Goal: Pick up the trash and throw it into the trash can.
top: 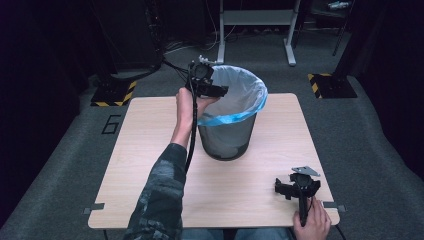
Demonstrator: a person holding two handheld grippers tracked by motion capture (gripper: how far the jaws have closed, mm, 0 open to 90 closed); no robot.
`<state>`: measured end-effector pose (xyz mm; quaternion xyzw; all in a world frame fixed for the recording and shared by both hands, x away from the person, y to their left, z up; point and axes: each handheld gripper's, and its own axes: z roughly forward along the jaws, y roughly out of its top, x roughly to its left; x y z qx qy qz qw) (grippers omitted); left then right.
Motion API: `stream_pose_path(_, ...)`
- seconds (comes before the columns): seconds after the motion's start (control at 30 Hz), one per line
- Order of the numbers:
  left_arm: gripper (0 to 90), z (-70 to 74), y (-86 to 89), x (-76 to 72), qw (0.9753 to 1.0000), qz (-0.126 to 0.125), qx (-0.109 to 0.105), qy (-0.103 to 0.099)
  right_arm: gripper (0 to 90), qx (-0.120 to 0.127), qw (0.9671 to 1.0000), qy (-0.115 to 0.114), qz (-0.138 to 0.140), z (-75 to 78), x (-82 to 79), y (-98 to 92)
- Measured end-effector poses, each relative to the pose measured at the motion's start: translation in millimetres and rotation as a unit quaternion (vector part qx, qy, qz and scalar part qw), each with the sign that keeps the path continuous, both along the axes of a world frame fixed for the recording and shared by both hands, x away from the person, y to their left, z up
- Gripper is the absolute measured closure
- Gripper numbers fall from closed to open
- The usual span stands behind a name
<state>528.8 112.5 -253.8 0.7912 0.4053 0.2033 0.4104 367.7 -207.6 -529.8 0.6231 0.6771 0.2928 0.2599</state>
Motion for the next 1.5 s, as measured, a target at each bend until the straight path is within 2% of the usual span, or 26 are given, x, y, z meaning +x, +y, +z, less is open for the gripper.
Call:
stream_pose_path(0.13,18.5,1.9,12.4,-11.8,0.9999,0.003,0.009,-0.011,0.0,-0.001,1.0,0.0,0.001,-0.1,0.0,-0.1)
stream_pose_path(0.3,11.6,7.8,36.7,-28.4,0.9998,0.007,-0.002,-0.02,0.0,0.0,1.0,0.0,0.0,0.0,0.0,0.0)
stream_pose_path(0.43,8.5,11.7,53.3,-43.9,0.9993,0.008,-0.007,-0.036,0.0,0.0,1.0,0.0,0.0,0.0,0.0,0.0)
stream_pose_path(0.53,7.2,11.6,63.7,-54.0,0.9991,0.007,-0.002,-0.041,0.0,-0.002,1.0,0.001,0.001,0.0,-0.1,-0.2)
stream_pose_path(0.77,6.5,-1.6,82.5,-73.6,0.9985,0.01,0.018,-0.05,0.0,-0.001,1.0,0.001,0.001,0.0,-0.1,-0.2)
stream_pose_path(0.93,6.5,-22.1,94.8,-87.3,0.9981,0.015,0.03,-0.051,0.0,-0.001,1.0,0.001,0.001,0.0,-0.1,-0.2)
stream_pose_path(1.1,6.5,-50.1,106.8,-98.6,0.9978,0.02,0.045,-0.045,0.0,-0.001,1.0,0.001,0.001,0.0,-0.1,-0.2)
stream_pose_path(1.2,6.5,-73.3,113.3,-103.8,0.9963,0.025,0.071,-0.041,0.0,-0.001,1.0,0.001,0.001,0.0,-0.1,-0.1)
stream_pose_path(1.3,6.0,-98.3,121.1,-107.8,0.9961,0.026,0.08,-0.028,0.0,-0.001,1.0,0.0,0.001,0.0,0.0,-0.2)
stream_pose_path(1.4,5.9,-123.5,128.9,-111.3,0.9966,0.031,0.076,-0.012,0.0,-0.001,1.0,0.0,0.001,0.0,-0.1,-0.1)
stream_pose_path(1.5,6.8,-147.8,134.2,-113.0,0.9957,0.04,0.084,-0.003,0.0,-0.001,1.0,0.001,0.001,0.0,-0.1,-0.1)
